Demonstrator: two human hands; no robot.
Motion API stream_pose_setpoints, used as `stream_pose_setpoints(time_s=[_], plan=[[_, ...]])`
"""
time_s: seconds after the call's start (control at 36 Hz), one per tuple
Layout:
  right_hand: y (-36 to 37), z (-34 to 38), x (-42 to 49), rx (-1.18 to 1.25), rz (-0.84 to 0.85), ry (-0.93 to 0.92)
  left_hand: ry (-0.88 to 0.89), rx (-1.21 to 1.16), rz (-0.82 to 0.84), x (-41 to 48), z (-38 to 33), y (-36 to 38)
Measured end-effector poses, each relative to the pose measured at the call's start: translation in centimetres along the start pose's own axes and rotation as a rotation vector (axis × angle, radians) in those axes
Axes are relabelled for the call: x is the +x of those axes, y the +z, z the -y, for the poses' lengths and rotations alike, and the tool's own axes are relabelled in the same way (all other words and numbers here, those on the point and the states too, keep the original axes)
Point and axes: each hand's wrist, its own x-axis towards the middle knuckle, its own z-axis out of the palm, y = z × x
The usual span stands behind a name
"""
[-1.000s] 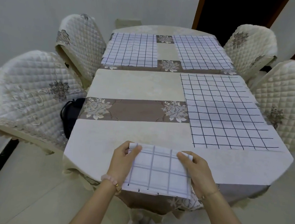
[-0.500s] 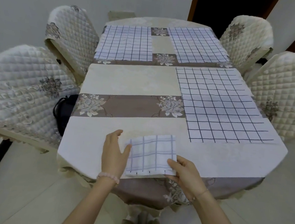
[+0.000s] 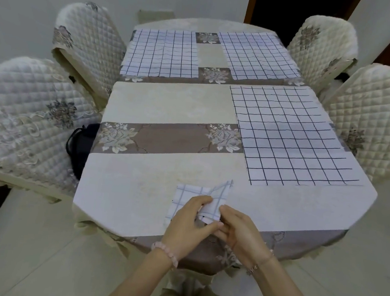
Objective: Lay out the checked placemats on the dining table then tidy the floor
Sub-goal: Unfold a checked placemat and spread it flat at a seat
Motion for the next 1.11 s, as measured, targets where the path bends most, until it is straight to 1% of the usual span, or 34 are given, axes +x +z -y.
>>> stream_pose_setpoints(time_s=[0.08, 0.22, 0.33, 0.39, 0.47, 0.53, 0.64, 0.72, 0.86, 0.97, 1.06, 1.11], plan=[[0.2, 0.0, 0.0, -0.01, 0.003, 0.006, -0.009, 0.008, -0.008, 0.0, 0.0, 0.1], [0.3, -0.2, 0.1, -0.022, 0.003, 0.047, -0.061, -0.029, -0.086, 0.0, -0.2, 0.4], [0.2, -0.5, -0.1, -0.173, 0.025, -0.009, -0.056, -0.041, -0.127, 0.5, -0.3, 0.1], [0.2, -0.6, 0.0, -0.204, -0.022, -0.032, -0.061, -0.078, -0.129, 0.7, -0.1, -0.1], [0.1, -0.6, 0.3, -0.192, -0.138, -0.048, -0.073, -0.129, -0.148, 1.1, 0.2, -0.7], [-0.5, -0.2, 0.5, -0.162, -0.17, -0.048, -0.072, -0.166, -0.216, 1.5, 0.6, -1.7], [-2.3, 0.9, 0.7, -0.139, -0.172, -0.076, -0.082, -0.309, -0.403, 2.2, 0.9, -4.7], [-3.2, 1.7, 0.9, -0.105, -0.169, -0.092, -0.046, -0.251, -0.462, 2.3, 0.9, -6.6], [-4.0, 2.5, 2.2, -0.24, -0.232, -0.132, -0.031, -0.088, -0.487, 3.2, 2.1, -7.7], [-4.4, 2.9, 3.2, -0.307, -0.287, -0.165, -0.068, -0.089, -0.48, 4.0, 3.3, -7.4], [-4.7, 2.5, 3.6, -0.281, -0.278, -0.119, -0.117, -0.072, -0.492, 4.4, 4.2, -6.7], [-4.9, 1.9, 3.6, -0.256, -0.234, -0.032, -0.181, -0.102, -0.529, 4.7, 5.0, -6.3]])
